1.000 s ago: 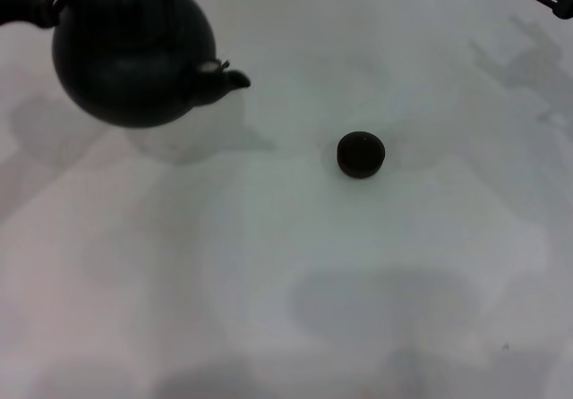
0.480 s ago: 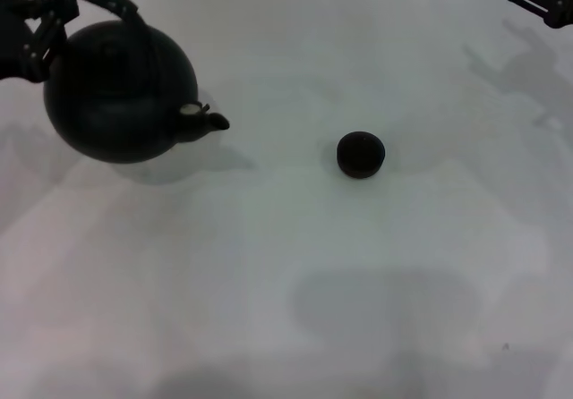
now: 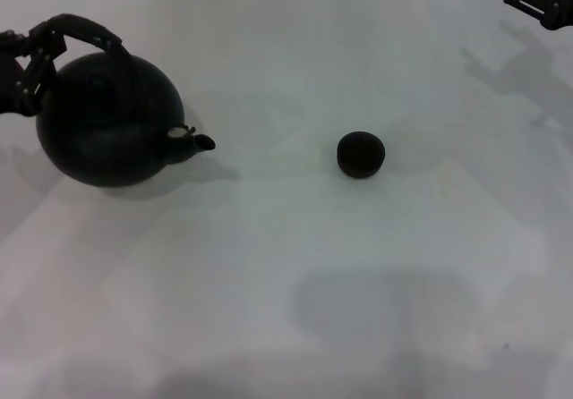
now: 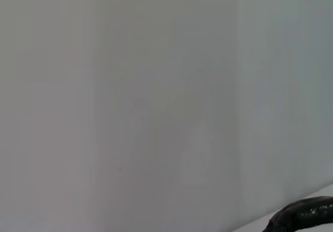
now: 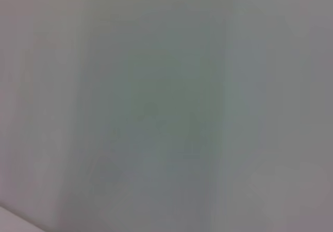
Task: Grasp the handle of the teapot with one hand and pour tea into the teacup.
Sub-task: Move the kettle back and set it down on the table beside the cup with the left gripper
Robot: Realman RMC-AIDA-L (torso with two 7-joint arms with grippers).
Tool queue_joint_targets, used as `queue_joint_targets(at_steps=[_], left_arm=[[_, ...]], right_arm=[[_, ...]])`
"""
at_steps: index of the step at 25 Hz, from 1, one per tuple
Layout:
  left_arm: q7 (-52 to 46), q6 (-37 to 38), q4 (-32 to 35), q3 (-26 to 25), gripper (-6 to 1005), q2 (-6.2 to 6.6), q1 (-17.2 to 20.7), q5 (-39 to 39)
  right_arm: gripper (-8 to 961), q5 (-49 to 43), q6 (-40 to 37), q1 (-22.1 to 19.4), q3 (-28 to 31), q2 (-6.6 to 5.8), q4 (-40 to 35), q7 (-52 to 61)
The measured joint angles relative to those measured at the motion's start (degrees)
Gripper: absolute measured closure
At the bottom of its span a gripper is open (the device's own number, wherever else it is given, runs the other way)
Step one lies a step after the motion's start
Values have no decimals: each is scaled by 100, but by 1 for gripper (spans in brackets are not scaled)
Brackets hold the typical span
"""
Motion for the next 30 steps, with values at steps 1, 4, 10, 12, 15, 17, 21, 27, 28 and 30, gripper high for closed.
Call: queue_joint_targets(at_steps=[1,4,10,12,15,17,21,27,28,30], left_arm=[[45,4,-55,-3,880,2,-4,-18],[176,-10,-265,-53,880,5,-32,-35],[391,-18,-657,-162,879,6,-132,-40],[452,-48,-716,-163,878,7,-144,-40],[470,-74,-803,-166,878,7,-177,-41],[473,-84,-846,-167,877,7,-197,-40],[480,-144,-881,-169,876,5,-201,-14],[483,-176,-961,-170,875,5,-218,25],[483,-181,-976,-170,875,5,-218,30],[484,-203,-1001,-170,875,9,-224,34]], right_arm=[[99,0,0,1,0,0,0,1],[99,0,-3,2,-4,0,0,4],[99,0,1,5,-63,0,0,15],[99,0,2,5,-69,0,0,15],[99,0,3,1,-97,0,0,16],[99,1,4,-3,-127,0,0,17],[99,0,9,-10,-148,0,0,22],[99,0,30,-13,-157,0,0,60],[99,1,32,-13,-159,0,0,63],[99,1,33,-13,-167,0,0,63]])
